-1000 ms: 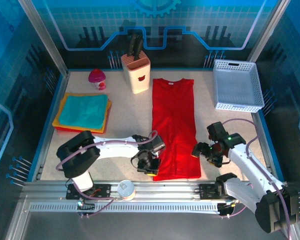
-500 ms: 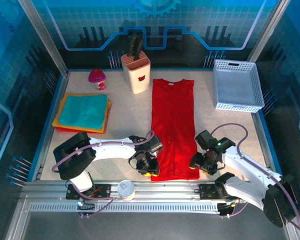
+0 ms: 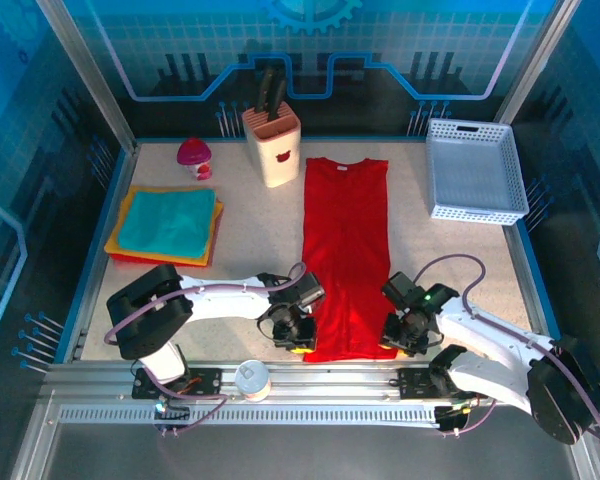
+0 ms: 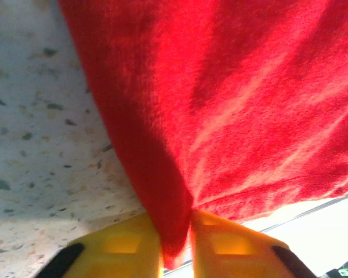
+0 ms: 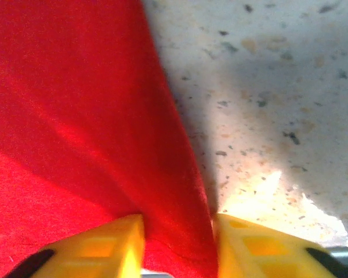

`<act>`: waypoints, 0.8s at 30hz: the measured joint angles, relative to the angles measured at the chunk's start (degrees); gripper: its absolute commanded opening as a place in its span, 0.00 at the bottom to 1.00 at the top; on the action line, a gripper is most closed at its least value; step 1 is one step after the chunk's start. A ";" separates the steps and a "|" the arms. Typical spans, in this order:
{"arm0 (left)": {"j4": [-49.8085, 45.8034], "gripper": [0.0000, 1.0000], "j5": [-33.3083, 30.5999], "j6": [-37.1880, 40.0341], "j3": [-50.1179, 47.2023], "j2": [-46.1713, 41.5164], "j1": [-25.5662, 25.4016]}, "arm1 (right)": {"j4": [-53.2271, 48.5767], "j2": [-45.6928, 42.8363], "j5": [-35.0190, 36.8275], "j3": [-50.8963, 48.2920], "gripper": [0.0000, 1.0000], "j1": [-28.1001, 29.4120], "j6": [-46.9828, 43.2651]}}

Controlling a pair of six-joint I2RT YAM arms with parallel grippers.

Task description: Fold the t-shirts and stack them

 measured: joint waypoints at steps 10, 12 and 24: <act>-4.09 0.00 -1.70 0.52 4.74 -0.04 0.52 | -1.88 -5.60 1.11 1.60 0.00 0.07 1.33; -5.38 0.00 -2.05 1.20 6.27 -0.17 1.66 | -2.21 -7.15 1.75 3.28 0.00 -0.07 1.29; -12.33 0.00 -4.55 7.23 21.40 -0.44 11.37 | -1.70 -1.29 0.92 16.74 0.00 -13.00 -6.97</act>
